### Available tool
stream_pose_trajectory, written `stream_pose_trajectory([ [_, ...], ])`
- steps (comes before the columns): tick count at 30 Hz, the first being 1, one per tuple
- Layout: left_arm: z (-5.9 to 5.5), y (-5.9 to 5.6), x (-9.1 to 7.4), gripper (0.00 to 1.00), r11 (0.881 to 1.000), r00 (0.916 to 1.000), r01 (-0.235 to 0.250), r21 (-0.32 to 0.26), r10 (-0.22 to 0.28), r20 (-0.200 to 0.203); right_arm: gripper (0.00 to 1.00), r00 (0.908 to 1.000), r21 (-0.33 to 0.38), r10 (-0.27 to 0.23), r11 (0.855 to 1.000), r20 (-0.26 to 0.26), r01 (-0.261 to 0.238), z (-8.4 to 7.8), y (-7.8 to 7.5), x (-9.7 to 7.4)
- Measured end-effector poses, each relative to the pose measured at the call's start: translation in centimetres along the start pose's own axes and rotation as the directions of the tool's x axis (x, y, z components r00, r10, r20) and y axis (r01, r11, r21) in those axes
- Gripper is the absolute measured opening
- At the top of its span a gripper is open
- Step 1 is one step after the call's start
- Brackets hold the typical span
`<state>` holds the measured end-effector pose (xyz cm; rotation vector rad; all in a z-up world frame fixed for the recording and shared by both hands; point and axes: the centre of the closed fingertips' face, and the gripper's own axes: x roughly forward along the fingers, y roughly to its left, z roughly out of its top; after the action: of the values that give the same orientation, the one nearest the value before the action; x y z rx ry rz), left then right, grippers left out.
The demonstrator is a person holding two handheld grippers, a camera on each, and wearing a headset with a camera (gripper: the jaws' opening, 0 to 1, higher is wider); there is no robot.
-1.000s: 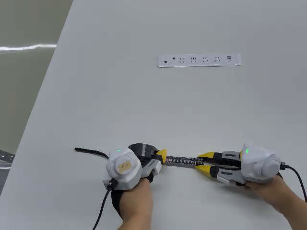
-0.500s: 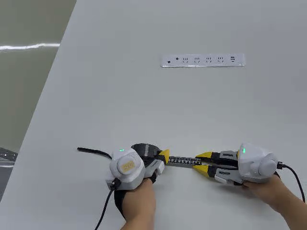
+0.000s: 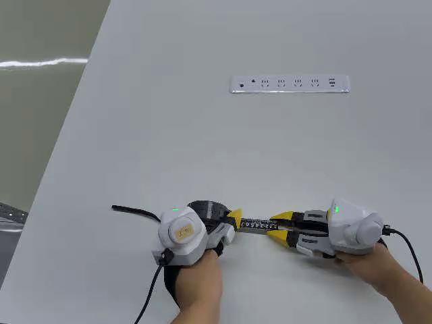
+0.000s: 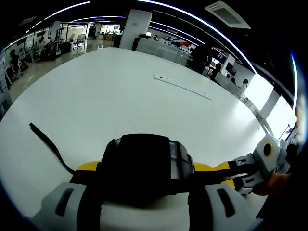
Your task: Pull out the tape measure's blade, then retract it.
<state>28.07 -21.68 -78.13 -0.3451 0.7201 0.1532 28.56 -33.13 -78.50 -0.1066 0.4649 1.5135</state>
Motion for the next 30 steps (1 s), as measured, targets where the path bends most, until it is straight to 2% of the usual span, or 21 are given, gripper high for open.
stream_pose_trajectory([
  [30, 0.0, 0.0, 0.0, 0.70, 1.000, 1.0000, 0.001, -0.005, -0.001, 0.002, 0.14, 0.9998, -0.005, 0.019, 1.000, 0.003, -0.019, 0.8, 0.5, 2.0],
])
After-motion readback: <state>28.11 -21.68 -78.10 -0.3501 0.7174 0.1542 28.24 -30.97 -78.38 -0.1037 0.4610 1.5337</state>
